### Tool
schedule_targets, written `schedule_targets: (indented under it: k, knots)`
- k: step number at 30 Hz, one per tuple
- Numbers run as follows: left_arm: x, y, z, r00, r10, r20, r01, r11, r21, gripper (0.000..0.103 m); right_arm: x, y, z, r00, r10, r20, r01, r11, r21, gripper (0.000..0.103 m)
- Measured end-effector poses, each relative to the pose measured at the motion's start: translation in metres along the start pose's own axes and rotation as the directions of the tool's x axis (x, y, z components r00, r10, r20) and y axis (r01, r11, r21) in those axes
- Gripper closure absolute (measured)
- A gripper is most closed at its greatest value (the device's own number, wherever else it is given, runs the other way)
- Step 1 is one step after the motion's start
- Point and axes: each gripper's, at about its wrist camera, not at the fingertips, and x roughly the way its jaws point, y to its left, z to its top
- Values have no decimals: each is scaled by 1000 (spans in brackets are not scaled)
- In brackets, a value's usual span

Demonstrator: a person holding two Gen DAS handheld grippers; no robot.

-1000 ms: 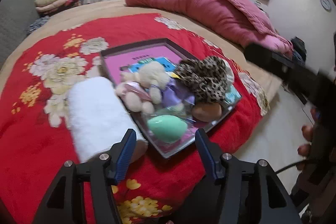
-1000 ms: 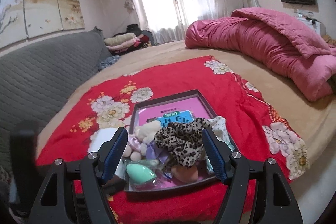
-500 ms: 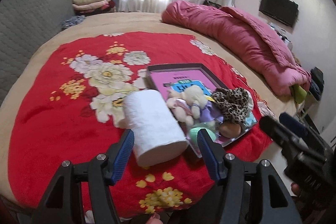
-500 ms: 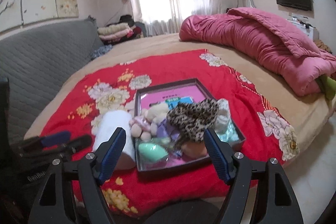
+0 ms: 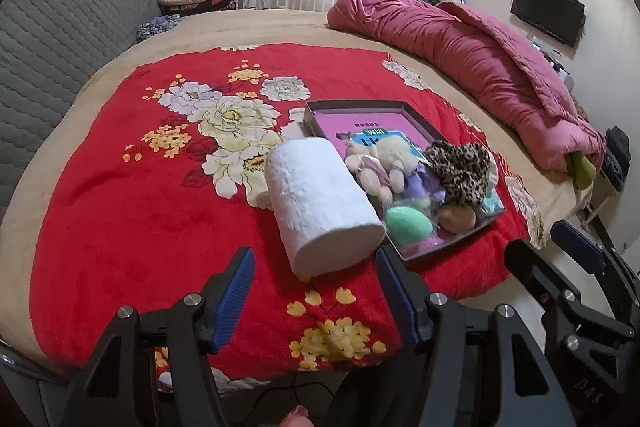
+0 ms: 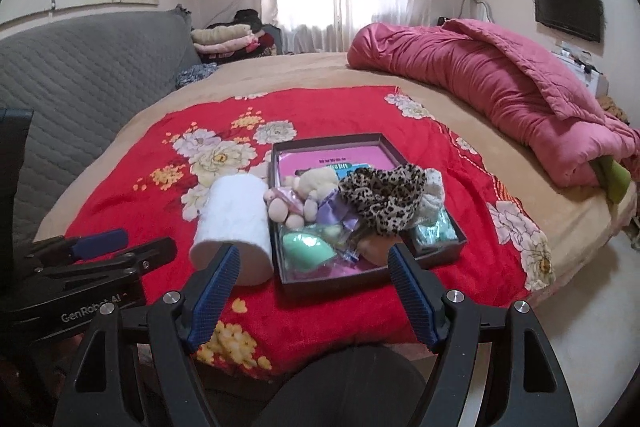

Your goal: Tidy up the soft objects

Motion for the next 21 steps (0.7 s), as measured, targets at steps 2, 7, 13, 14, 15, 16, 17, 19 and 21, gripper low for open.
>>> schedule_targets:
  k: [2,7,13,14,15,16,17,19,21]
  knots:
    - [-1,-3,-3,1000,5,-3,-5,1000,9,41,-1,1,-2,1000,-6,-8,6,1000,-6,25]
    - [-3,-9,-11,1000,3,-18,-3,1000,15,41,-3,-1,-9,999,-26,-34,26,1000,3,25]
    - [-4,-12,-18,999,21,-32,-21,1000,20,41,-2,-2,-20,997,-50,-58,50,999,9,25]
    - [-5,-11,-18,999,22,-33,-22,1000,17,41,-1,-2,-20,997,-50,-61,51,999,12,25]
    - [-5,-11,-19,999,25,-35,-24,1000,13,41,-1,-3,-21,997,-54,-61,55,998,14,25]
    - [-5,-10,-19,999,26,-35,-26,1000,10,41,-2,-3,-21,996,-59,-60,60,998,15,25]
    - [-5,-9,-20,999,29,-39,-29,1000,7,41,-2,-3,-21,996,-59,-60,60,998,17,25]
    - [-5,-8,-19,999,31,-41,-31,1000,0,41,-2,-2,-22,996,-64,-60,64,998,12,25]
    - [-4,-8,-20,998,36,-43,-36,999,-2,41,-2,0,-22,996,-66,-58,66,998,4,25]
